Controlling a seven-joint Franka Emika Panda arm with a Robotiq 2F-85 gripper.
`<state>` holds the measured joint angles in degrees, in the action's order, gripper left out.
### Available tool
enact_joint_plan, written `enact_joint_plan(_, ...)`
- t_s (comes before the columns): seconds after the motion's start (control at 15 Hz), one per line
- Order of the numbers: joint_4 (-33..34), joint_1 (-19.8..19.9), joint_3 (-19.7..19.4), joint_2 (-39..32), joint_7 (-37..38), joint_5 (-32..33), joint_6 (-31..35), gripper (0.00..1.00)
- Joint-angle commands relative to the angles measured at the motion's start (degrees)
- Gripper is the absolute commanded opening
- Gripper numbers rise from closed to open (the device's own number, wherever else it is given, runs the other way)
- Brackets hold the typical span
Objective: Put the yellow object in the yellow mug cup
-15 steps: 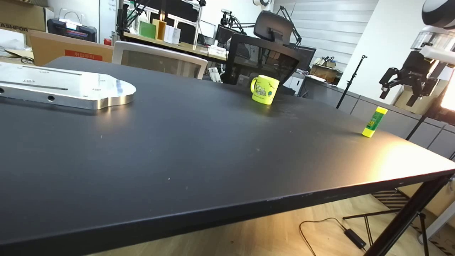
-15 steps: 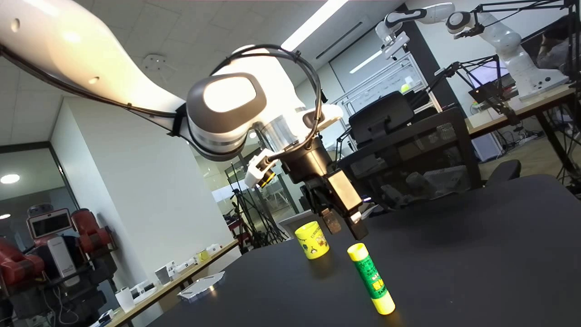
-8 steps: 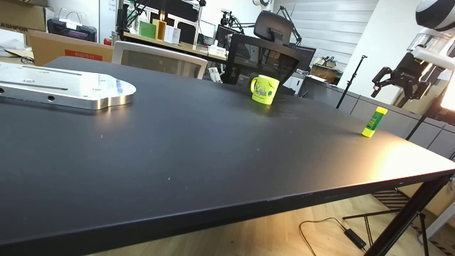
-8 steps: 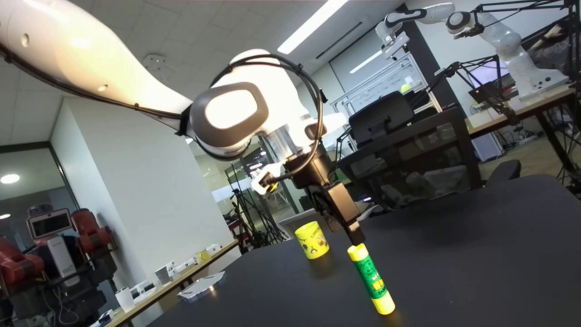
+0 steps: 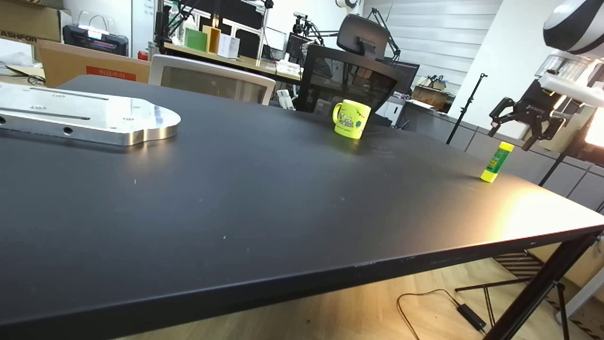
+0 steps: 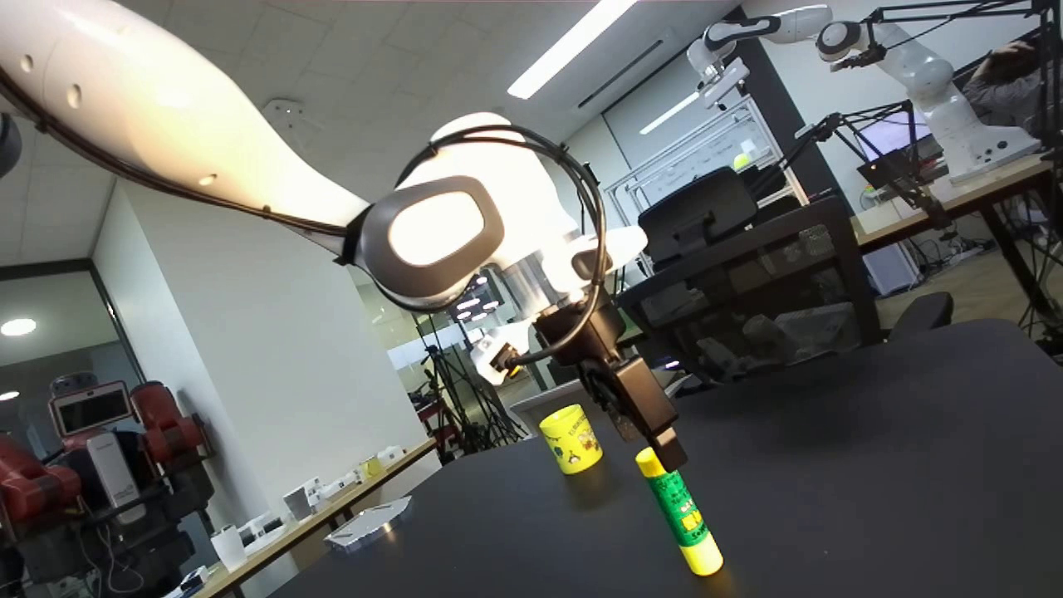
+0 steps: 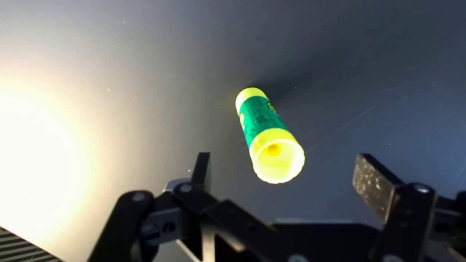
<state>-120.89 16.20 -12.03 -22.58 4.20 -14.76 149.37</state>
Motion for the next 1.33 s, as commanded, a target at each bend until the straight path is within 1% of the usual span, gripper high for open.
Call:
enact_joint_plan(0.0, 0.8, 0.9, 0.8, -1.9, -0.1, -0.8, 1.6, 1.00)
enact_joint_plan(0.2, 1.2, 0.7, 0.6, -3.3, 0.4, -0.1, 1.0, 1.00)
enact_joint_plan(0.27, 1.4, 0.8, 0.6, -3.6, 0.3, 0.1, 0.8, 0.75)
enact_joint_plan(0.33, 1.4, 0.7, 0.6, -3.9, 0.5, 0.1, 0.9, 0.74)
enact_joint_plan(0.4, 1.3, 0.6, 0.5, -4.0, 0.5, 0.2, 1.1, 0.68)
enact_joint_plan(0.67, 1.1, 1.0, 0.8, -4.1, 0.0, -0.2, 1.3, 0.39)
enact_joint_plan(0.93, 0.6, 0.9, 0.9, -3.6, -0.4, 0.0, 2.7, 0.12)
enact_joint_plan(1.0, 0.6, 0.8, 0.8, -3.3, -0.4, 0.2, 2.5, 0.09)
enact_joint_plan(1.13, 0.2, 0.4, 0.5, -2.3, -0.4, 1.1, 1.8, 0.09)
enact_joint_plan(1.27, -0.5, -0.9, -0.6, -1.0, -0.2, 3.6, 1.0, 0.09)
